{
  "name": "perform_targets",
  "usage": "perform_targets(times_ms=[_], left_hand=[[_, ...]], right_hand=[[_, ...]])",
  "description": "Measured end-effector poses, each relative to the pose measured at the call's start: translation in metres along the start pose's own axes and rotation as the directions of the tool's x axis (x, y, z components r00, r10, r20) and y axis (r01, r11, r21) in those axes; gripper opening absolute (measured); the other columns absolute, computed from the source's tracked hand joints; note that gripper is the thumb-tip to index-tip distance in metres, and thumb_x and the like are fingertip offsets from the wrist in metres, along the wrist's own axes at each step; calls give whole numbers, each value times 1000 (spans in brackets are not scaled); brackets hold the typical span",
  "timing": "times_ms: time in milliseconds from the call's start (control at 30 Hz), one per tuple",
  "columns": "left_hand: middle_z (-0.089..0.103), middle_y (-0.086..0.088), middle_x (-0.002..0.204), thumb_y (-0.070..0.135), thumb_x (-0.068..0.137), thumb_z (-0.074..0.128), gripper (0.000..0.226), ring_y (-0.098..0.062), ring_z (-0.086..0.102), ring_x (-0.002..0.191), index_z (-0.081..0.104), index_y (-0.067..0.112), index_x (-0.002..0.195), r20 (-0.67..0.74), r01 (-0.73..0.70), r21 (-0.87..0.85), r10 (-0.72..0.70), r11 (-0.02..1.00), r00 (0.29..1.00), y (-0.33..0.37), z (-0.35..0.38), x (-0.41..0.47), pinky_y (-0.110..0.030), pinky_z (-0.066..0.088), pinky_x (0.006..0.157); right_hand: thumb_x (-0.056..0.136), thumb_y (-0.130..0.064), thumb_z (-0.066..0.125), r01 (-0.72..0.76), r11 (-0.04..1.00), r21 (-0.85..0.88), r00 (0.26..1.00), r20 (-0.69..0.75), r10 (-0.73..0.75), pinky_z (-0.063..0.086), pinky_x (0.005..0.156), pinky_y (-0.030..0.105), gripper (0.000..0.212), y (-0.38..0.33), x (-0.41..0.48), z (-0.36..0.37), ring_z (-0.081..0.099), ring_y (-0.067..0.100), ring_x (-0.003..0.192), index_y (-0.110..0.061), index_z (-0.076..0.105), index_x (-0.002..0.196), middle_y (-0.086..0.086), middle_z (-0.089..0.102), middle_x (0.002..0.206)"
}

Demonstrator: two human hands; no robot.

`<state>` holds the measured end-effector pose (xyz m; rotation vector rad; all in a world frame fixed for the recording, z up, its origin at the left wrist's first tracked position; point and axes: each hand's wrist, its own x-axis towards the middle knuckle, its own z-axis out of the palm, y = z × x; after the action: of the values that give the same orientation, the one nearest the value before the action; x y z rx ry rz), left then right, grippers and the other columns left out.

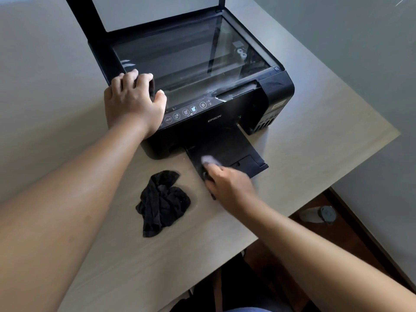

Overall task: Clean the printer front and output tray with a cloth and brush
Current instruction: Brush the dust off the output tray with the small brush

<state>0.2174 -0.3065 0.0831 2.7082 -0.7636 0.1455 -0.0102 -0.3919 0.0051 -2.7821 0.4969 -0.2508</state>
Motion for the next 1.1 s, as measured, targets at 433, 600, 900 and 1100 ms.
perform_targets(times_ms=[433, 600, 900, 1100], left_hand=[[33, -2, 153, 48, 92, 38, 48, -26, 25, 139, 45, 28, 135, -11, -3, 8, 3, 1000, 1000, -1, 1, 2, -42, 17, 112], [33, -1, 153, 47, 91, 38, 47, -26, 24, 139, 45, 29, 134, -9, 2, 4, -2, 1000, 1000, -1, 2, 1, -41, 17, 113], [32, -1, 154, 48, 92, 38, 47, -26, 23, 141, 45, 29, 134, 3, 12, 15, -12, 1000, 1000, -2, 2, 2, -41, 17, 113], [32, -1, 154, 48, 92, 38, 49, -25, 22, 141, 44, 30, 137, 5, 17, 10, -17, 1000, 1000, -1, 2, 2, -41, 16, 114]], right_hand=[[93, -20, 51, -448, 881, 153, 886, -55, 460, 47, 73, 29, 37, 48, 47, -22, 60, 25, 96, -19, 53, 129, 6, 65, 114], [89, -28, 55, -214, 876, 433, 976, 135, 172, 46, 57, 23, 29, -15, 43, 4, 60, 9, 64, -26, 65, 116, -5, 68, 83], [94, -25, 53, -559, 361, 746, 621, 88, 779, 44, 76, 26, 13, 41, 88, -13, 63, 21, 88, -23, 63, 101, 7, 69, 98], [90, -20, 56, -152, 943, 296, 981, 162, 107, 53, 77, 30, 40, 7, 63, -5, 65, 18, 98, -25, 57, 130, 6, 68, 116]])
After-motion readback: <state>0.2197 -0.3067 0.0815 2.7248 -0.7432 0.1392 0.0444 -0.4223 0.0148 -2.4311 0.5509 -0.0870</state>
